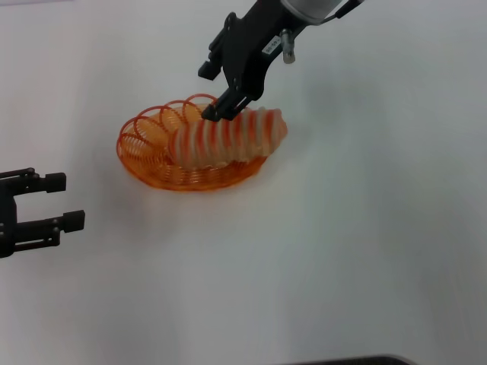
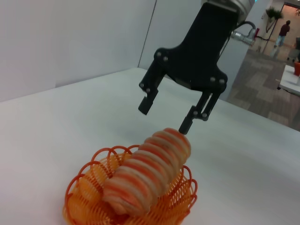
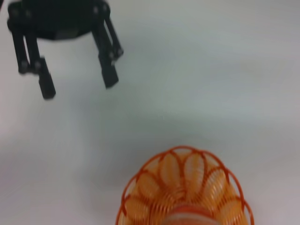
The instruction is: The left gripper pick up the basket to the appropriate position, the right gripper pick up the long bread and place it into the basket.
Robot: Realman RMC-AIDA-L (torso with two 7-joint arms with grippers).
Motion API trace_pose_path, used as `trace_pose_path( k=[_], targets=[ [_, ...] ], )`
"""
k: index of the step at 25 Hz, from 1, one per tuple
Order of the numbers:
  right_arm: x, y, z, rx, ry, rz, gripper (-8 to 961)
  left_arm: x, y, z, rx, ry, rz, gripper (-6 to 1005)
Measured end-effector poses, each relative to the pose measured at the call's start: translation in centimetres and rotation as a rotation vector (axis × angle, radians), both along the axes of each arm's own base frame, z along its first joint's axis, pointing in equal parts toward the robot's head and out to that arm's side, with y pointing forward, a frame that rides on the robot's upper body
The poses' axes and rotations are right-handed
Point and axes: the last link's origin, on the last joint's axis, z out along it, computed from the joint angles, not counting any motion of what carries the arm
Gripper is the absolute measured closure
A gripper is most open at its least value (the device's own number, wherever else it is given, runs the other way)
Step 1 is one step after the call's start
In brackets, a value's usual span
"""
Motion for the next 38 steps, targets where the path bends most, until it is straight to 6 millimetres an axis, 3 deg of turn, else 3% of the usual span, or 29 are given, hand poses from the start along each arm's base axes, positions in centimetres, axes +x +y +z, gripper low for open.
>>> trace_pose_path(
  k=[5,10,17,19,20,26,32,38],
  targets=[
    [0.8,-0.3,1.5,0.0,0.14,-0.015,282,0.0,0.0,0.0,0.0,-0.001,0.002,275],
    [2.7,-0.5,3.9,0.016,0.33,-0.012,284,0.2,0.2,-0.3,-0.009,-0.012,0.005,275],
    [7.4,-1.8,7.1,0.071,0.516,-0.068,286,0.4,0.3,-0.5,-0.014,-0.023,0.005,274],
    [10.2,-3.5,8.2,0.075,0.579,-0.102,287,0.4,0.3,-0.5,-0.014,-0.025,0.006,273],
    [10.2,-3.5,8.2,0.075,0.579,-0.102,287,0.4,0.3,-0.5,-0.014,-0.025,0.007,274],
    [15.5,-7.1,10.4,0.14,0.678,-0.154,289,0.3,0.3,-0.8,-0.005,-0.026,0.016,279],
    [19.2,-10.5,10.2,0.215,0.733,-0.175,291,0.3,0.6,-1.2,0.009,-0.033,0.024,279],
    [21.1,-12.3,9.4,0.245,0.749,-0.202,293,0.6,1.1,-1.3,0.041,-0.062,0.017,279]
  ],
)
